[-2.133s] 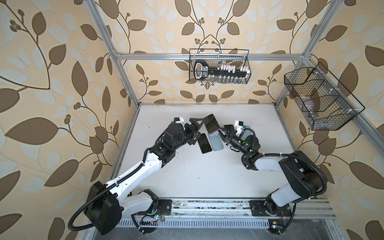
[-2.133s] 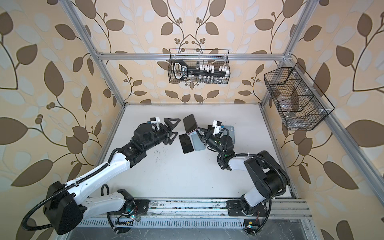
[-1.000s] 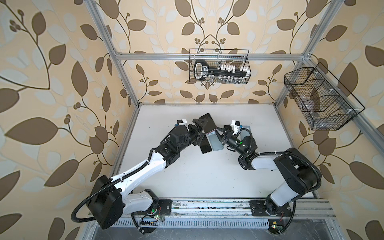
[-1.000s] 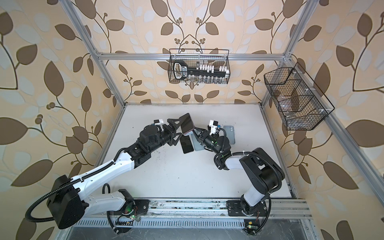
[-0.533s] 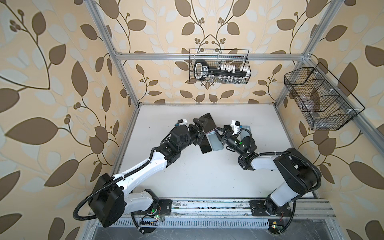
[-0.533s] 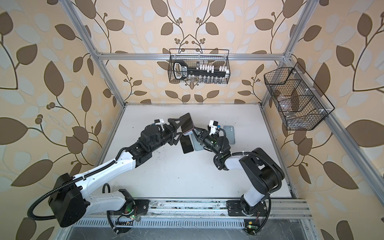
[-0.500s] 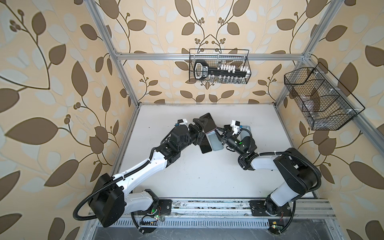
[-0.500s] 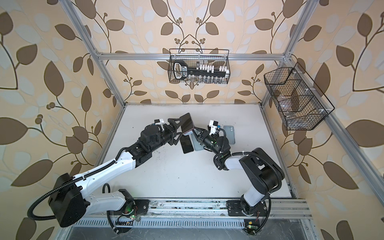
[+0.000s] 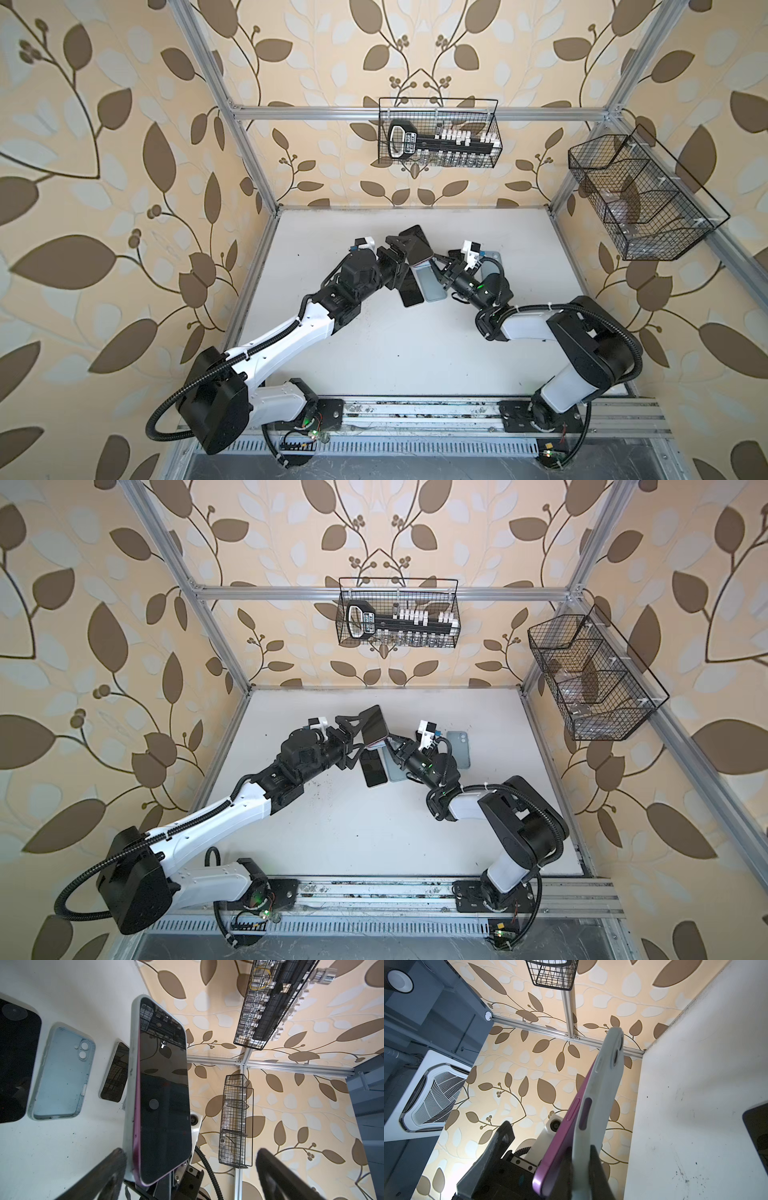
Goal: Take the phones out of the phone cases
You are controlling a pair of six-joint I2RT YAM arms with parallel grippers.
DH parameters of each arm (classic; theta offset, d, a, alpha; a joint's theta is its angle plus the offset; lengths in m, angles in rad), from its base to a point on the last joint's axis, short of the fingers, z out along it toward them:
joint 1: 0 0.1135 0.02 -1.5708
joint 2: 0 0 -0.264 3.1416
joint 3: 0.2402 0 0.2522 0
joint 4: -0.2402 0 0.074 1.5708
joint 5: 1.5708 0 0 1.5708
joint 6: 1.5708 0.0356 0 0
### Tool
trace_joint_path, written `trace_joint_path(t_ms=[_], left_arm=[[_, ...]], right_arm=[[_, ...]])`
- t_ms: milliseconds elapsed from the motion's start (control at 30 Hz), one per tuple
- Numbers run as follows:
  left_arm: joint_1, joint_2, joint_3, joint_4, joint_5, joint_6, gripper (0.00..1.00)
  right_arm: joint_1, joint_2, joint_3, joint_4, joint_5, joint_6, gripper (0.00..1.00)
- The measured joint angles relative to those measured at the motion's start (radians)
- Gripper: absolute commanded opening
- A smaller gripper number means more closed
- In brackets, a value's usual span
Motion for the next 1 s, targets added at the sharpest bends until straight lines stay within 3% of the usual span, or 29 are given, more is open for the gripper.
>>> trace_joint_path(t_ms=[233, 600, 1000], left_arm=[[-0.010, -0.010, 0.018, -0.056, 0.000, 0.000, 0.99], [-0.114, -0.069, 0.026, -0.100, -0.011, -0.002, 0.99], [-0.114, -0.054, 0.026, -0.052, -0.090, -0.010, 0.99]], right_arm=[[0.002, 0.000, 0.000, -0.003, -0.002, -0.003, 0.00], [0.002, 0.006, 0.002, -0.010, -0.009, -0.003, 0.00], [0.031, 0.010, 0.002, -0.010, 0.009, -0.007, 0.00]])
